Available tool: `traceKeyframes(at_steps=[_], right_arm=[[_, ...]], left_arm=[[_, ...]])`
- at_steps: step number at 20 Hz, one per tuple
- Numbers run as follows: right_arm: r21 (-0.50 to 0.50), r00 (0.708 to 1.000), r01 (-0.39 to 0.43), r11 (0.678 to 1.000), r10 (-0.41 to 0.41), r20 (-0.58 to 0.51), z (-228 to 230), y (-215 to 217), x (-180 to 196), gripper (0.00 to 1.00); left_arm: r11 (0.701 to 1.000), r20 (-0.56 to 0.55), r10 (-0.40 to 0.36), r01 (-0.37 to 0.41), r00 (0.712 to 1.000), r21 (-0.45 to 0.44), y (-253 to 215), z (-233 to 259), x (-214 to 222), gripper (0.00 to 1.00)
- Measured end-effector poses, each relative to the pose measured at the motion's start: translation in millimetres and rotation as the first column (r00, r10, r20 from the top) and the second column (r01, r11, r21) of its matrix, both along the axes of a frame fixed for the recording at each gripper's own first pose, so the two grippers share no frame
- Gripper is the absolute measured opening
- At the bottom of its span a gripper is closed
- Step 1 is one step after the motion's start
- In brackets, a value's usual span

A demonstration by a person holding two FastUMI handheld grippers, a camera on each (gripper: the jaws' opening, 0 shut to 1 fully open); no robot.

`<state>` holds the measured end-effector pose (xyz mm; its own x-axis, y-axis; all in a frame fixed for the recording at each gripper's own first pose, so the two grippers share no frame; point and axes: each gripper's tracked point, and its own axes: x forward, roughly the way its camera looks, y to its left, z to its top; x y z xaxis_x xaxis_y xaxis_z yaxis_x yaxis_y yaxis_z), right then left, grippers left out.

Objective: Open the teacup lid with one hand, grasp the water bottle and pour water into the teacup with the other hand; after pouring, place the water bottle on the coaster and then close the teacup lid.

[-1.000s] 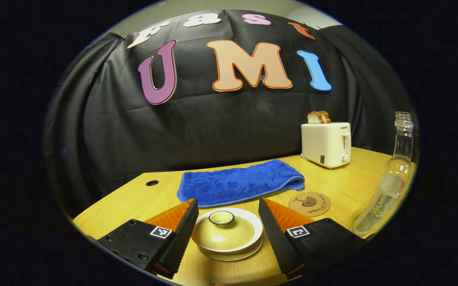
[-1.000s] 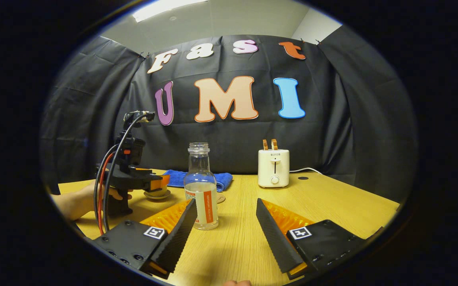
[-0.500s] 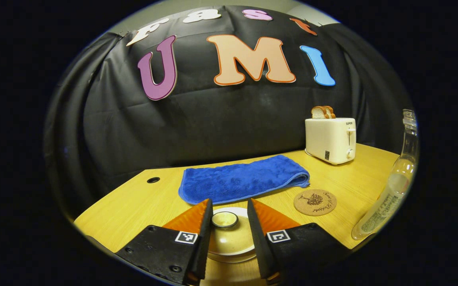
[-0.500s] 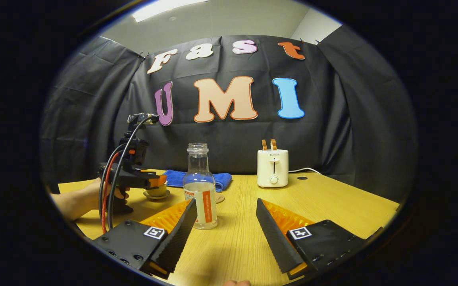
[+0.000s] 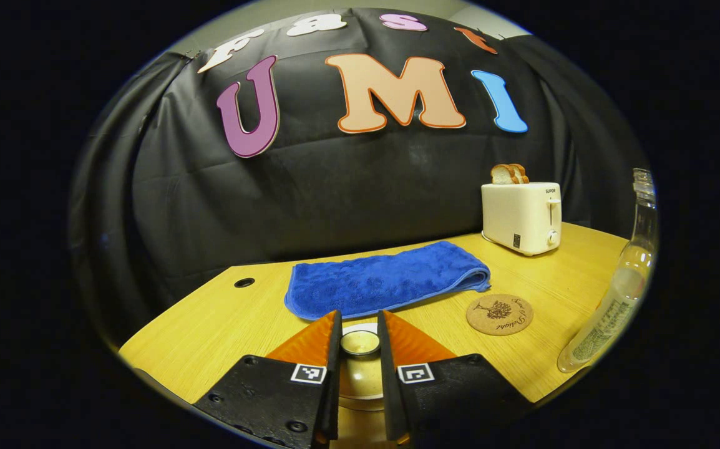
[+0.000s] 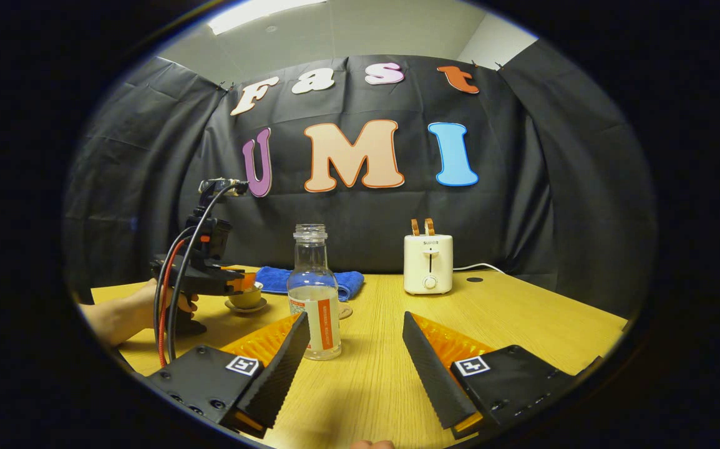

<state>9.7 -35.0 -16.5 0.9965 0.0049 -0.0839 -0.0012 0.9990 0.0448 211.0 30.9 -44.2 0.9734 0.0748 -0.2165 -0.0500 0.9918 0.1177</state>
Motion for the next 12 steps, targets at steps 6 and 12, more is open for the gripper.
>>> traceKeyframes(at_steps=[6,12], right_arm=[[0.000,1.000,-0.004,1.000,0.004,-0.001,-0.3,0.7,0.3,0.97],[0.006,0.999,-0.042,0.999,0.042,-0.001,-0.4,9.9,-0.6,0.96]], left_arm=[[1.000,0.008,0.008,-0.008,1.000,0.007,3.8,0.8,-3.1,0.24],[1.000,0.049,0.018,-0.018,0.999,-0.002,10.2,16.3,-21.7,0.23]])
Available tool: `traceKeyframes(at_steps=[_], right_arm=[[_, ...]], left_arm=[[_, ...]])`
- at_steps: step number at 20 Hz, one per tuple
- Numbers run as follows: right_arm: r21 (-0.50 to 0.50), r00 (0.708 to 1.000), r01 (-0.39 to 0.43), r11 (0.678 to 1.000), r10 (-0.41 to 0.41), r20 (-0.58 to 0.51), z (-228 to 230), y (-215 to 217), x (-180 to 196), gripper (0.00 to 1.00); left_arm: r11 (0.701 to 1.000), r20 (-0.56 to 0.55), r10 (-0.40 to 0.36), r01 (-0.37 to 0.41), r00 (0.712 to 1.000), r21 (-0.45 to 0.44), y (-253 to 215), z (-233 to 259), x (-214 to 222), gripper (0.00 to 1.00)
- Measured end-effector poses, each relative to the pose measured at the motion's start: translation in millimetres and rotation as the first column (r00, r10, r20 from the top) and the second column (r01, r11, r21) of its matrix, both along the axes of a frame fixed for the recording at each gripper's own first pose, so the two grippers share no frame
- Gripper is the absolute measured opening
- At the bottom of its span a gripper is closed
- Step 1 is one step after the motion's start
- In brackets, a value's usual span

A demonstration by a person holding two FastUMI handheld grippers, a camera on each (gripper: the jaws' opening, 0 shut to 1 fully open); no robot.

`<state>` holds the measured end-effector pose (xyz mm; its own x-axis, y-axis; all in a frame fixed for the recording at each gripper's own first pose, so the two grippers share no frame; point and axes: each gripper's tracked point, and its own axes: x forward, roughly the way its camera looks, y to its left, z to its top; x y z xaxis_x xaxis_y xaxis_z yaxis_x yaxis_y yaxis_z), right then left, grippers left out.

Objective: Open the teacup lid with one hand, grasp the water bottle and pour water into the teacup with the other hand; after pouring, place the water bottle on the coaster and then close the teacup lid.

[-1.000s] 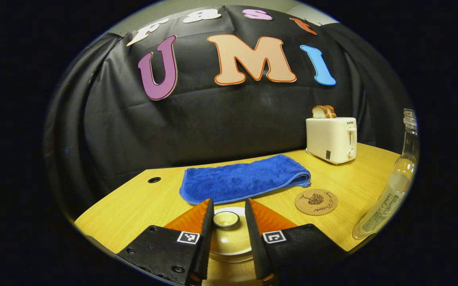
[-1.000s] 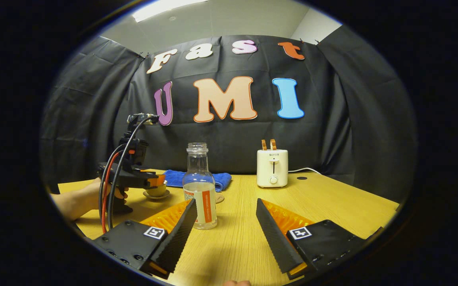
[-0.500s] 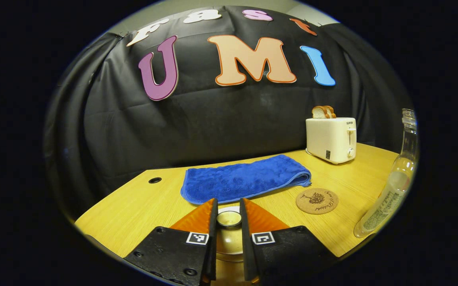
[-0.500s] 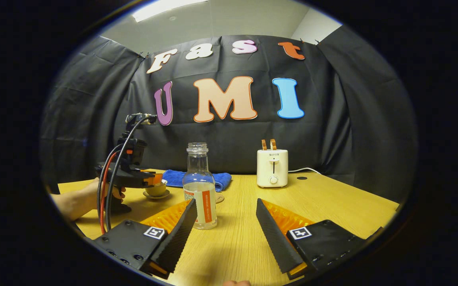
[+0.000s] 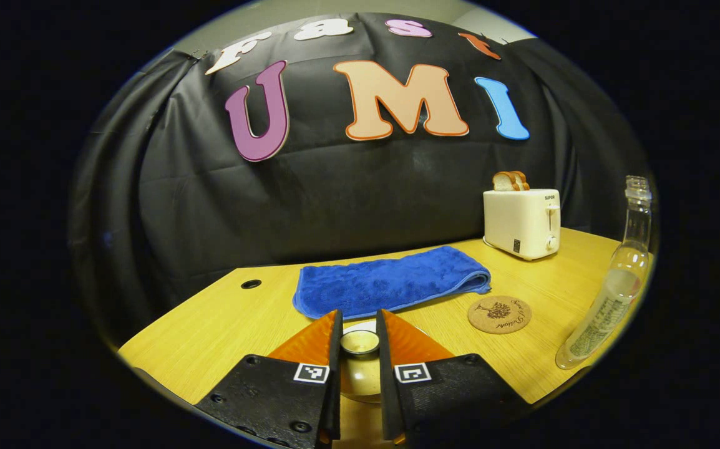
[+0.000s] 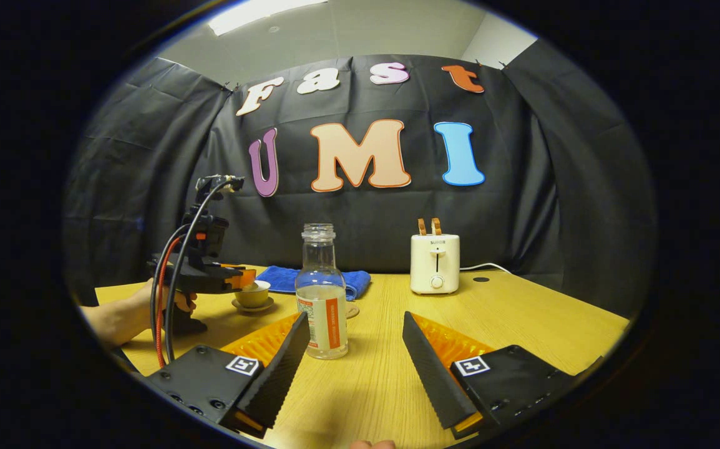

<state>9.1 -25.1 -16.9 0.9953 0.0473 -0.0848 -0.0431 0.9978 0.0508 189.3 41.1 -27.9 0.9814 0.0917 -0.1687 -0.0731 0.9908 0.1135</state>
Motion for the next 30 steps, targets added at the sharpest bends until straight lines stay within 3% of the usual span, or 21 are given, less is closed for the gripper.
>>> traceKeyframes(at_steps=[5,8,9,15,19,25,26,27,30], right_arm=[[0.001,1.000,-0.011,1.000,0.011,-0.009,-2.3,16.4,8.7,0.96],[-0.003,1.000,0.019,1.000,-0.019,-0.008,-3.6,21.7,20.6,0.94],[-0.003,1.000,0.013,1.000,-0.013,-0.013,-4.5,27.4,25.1,0.99],[-0.004,0.999,0.031,1.000,-0.031,-0.012,-7.1,41.3,56.3,0.97],[-0.002,1.000,0.023,1.000,-0.023,-0.015,-12.1,49.7,81.7,0.94],[-0.005,0.999,0.046,0.999,-0.046,-0.006,-10.9,50.4,100.8,0.94],[-0.004,0.999,0.040,0.999,-0.040,-0.009,-12.9,53.4,103.8,0.99],[-0.001,0.999,0.034,0.999,-0.034,-0.016,-14.8,54.8,107.3,0.94],[0.003,1.000,0.023,1.000,-0.023,-0.008,-14.1,59.6,115.0,0.93]], left_arm=[[1.000,0.111,-0.007,0.006,0.994,0.009,8.0,29.1,-38.4,0.23],[1.000,0.137,-0.009,0.012,0.990,-0.016,14.9,32.0,-66.6,0.23],[1.000,0.150,-0.009,0.011,0.989,-0.015,17.6,35.5,-74.5,0.23],[1.000,0.216,-0.010,0.006,0.976,0.017,28.6,52.7,-112.0,0.23],[0.999,0.215,-0.012,0.001,0.976,0.049,37.8,50.2,-123.9,0.23],[1.000,0.182,0.011,-0.016,0.983,0.026,54.0,29.5,-127.3,0.23],[1.000,0.189,0.011,-0.015,0.982,0.022,54.2,30.9,-126.7,0.23],[1.000,0.187,0.012,-0.016,0.982,0.020,53.9,30.9,-127.6,0.23],[1.000,0.149,0.002,-0.004,0.989,0.015,51.4,21.2,-124.4,0.23]])
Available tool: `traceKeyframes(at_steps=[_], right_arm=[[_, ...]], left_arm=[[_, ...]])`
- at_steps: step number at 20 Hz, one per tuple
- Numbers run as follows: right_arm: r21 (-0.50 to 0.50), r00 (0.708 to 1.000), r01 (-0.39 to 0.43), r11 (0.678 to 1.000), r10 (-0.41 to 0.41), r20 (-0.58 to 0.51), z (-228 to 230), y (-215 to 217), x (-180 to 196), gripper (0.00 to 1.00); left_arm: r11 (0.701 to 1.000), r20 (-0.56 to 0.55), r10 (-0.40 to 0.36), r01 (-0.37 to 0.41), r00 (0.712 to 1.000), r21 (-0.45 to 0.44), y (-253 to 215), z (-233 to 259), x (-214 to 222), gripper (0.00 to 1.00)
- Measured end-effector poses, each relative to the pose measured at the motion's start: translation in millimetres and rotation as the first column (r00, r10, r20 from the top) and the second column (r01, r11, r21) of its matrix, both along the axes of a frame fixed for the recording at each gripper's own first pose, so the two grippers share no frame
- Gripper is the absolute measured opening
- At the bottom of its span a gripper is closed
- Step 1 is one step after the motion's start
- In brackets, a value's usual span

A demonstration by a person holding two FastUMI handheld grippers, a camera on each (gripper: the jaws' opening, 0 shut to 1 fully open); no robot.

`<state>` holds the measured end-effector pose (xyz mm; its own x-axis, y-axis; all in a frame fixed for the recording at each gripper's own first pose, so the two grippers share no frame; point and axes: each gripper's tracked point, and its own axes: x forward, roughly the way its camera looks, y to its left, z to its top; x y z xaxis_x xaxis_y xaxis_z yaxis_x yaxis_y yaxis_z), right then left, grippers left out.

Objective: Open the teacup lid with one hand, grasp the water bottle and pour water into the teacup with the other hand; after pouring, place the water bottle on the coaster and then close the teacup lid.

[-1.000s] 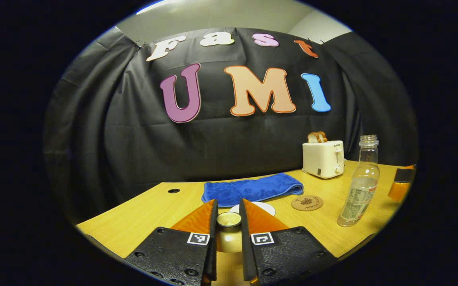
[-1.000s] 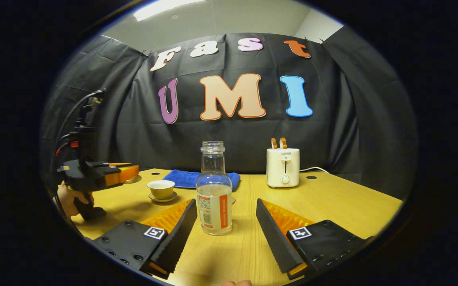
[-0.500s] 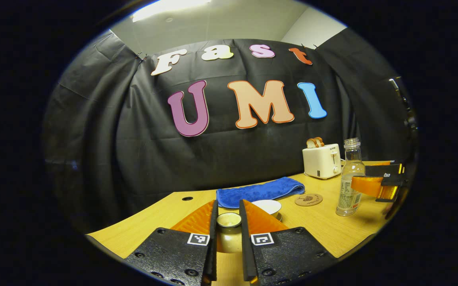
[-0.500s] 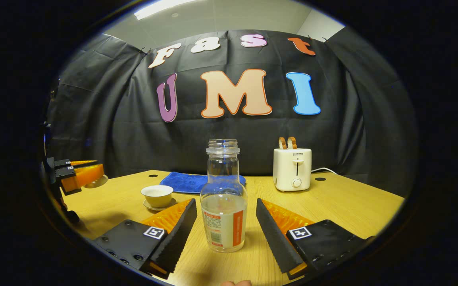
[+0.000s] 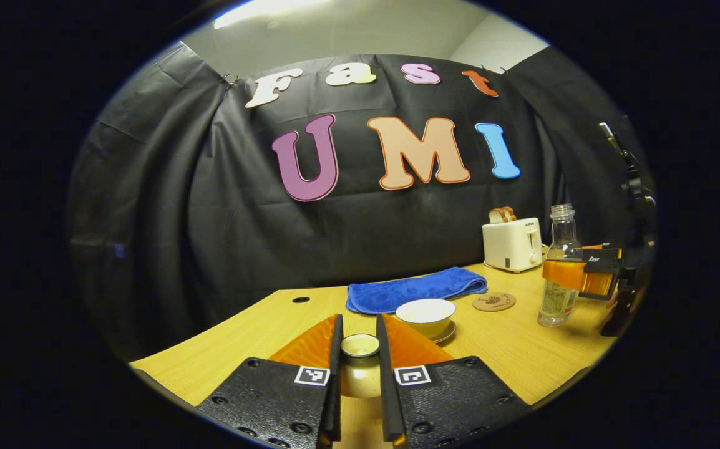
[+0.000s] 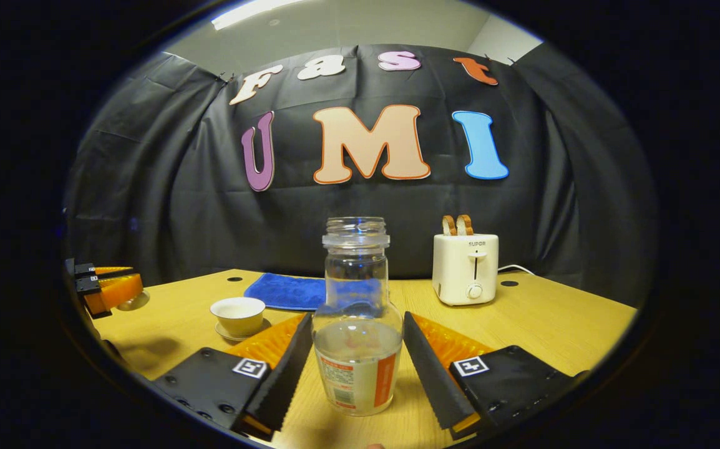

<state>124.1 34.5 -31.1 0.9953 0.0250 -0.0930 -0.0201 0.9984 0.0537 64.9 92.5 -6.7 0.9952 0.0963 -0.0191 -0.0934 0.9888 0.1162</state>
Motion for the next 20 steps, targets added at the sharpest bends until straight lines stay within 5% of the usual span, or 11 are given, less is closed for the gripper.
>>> traceKeyframes(at_steps=[2,11,16,20], right_arm=[[-0.004,1.000,-0.009,1.000,0.009,-0.006,-1.2,3.2,2.0,0.82],[-0.048,1.000,-0.020,0.999,0.020,-0.008,-2.6,14.1,20.9,0.67],[-0.216,0.999,-0.043,0.975,0.041,-0.014,-1.9,31.5,45.9,0.66],[-0.371,0.997,-0.075,0.926,0.062,-0.045,-4.1,48.0,61.1,0.66]], left_arm=[[1.000,-0.017,-0.002,0.002,1.000,-0.010,-0.2,-4.9,1.5,0.23],[0.998,-0.012,-0.005,0.004,1.000,-0.062,5.2,-4.3,1.2,0.23],[0.995,-0.004,-0.005,0.004,1.000,-0.095,8.5,-4.1,-0.1,0.23],[0.993,-0.002,-0.003,0.003,1.000,-0.117,9.3,-5.4,-0.3,0.23]])
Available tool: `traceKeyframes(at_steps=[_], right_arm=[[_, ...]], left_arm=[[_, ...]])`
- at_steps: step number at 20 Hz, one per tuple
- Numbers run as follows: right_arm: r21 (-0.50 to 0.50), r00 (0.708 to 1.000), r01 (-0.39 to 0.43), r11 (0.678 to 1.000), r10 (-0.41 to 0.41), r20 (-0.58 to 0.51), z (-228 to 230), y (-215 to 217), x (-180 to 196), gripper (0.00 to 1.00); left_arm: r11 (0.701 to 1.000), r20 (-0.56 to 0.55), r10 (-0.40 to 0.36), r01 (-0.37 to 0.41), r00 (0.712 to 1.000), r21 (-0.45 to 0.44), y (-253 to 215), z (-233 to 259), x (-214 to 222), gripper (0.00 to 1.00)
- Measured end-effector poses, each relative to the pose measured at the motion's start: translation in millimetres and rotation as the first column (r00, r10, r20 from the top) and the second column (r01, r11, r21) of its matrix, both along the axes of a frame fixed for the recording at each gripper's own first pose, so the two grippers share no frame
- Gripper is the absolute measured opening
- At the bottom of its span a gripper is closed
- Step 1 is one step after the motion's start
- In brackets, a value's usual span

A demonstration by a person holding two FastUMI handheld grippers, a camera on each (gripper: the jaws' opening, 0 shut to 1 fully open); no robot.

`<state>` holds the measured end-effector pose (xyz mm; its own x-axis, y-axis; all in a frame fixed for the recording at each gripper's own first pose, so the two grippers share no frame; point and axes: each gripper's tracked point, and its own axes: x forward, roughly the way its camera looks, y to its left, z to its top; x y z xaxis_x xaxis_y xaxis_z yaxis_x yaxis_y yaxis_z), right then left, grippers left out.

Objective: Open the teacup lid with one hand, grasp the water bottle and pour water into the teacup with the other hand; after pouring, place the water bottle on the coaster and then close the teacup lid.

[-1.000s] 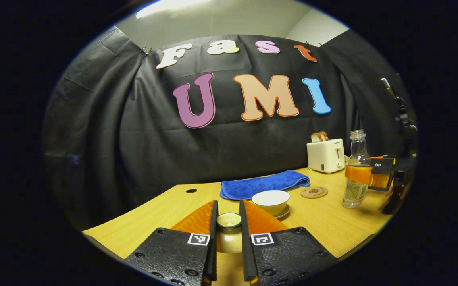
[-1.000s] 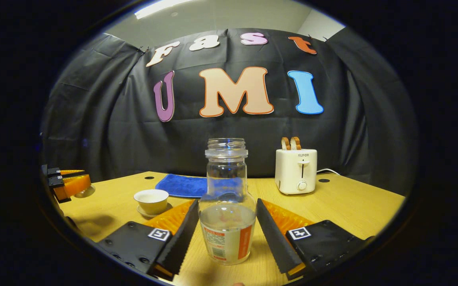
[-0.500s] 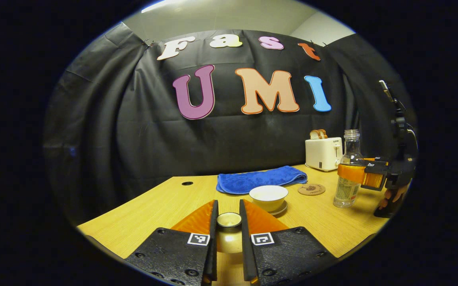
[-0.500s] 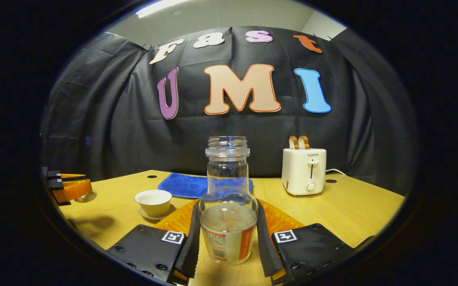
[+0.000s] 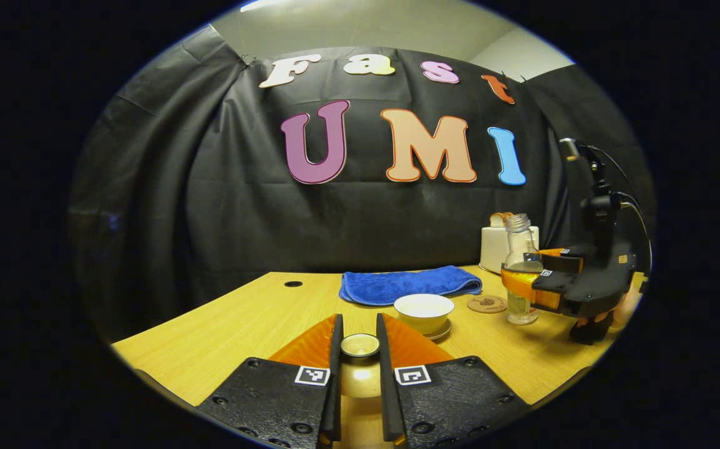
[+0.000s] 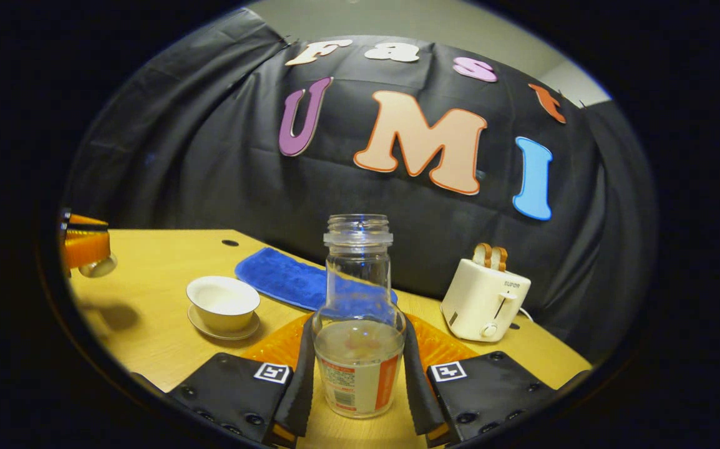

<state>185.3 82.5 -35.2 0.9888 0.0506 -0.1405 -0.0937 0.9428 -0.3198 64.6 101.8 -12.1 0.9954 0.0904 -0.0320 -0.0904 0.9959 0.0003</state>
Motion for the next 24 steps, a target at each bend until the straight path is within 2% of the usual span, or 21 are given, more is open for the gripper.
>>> traceKeyframes(at_steps=[3,6,9,12,17,21,24], right_arm=[[-0.134,1.000,-0.026,0.991,0.024,-0.017,-4.5,12.4,6.2,0.67],[-0.284,0.998,-0.059,0.957,0.051,-0.037,-9.8,22.8,13.1,0.65],[-0.434,0.995,-0.098,0.896,0.077,-0.066,-18.4,33.5,17.7,0.66],[-0.535,0.991,-0.131,0.835,0.093,-0.096,-25.2,39.8,20.1,0.67],[-0.641,0.985,-0.170,0.749,0.101,-0.143,-37.9,43.9,25.0,0.66],[-0.731,0.984,-0.181,0.658,0.116,-0.139,-37.0,45.8,22.8,0.66],[-0.774,0.982,-0.187,0.606,0.123,-0.141,-38.3,47.9,22.0,0.66]], left_arm=[[1.000,0.002,-0.003,0.003,1.000,-0.001,-0.9,0.3,-0.2,0.23],[1.000,0.003,-0.007,0.007,1.000,-0.002,-1.8,0.9,-0.8,0.23],[1.000,0.003,-0.008,0.008,1.000,-0.002,-1.4,0.5,-0.5,0.23],[1.000,0.002,-0.008,0.008,1.000,-0.003,-0.7,0.4,-1.2,0.23],[1.000,0.003,0.001,-0.001,1.000,-0.003,4.5,0.3,-5.9,0.23],[1.000,0.002,0.003,-0.003,1.000,-0.003,5.9,-0.3,-7.1,0.23],[1.000,0.001,0.003,-0.003,1.000,-0.004,5.8,-0.7,-7.8,0.23]])
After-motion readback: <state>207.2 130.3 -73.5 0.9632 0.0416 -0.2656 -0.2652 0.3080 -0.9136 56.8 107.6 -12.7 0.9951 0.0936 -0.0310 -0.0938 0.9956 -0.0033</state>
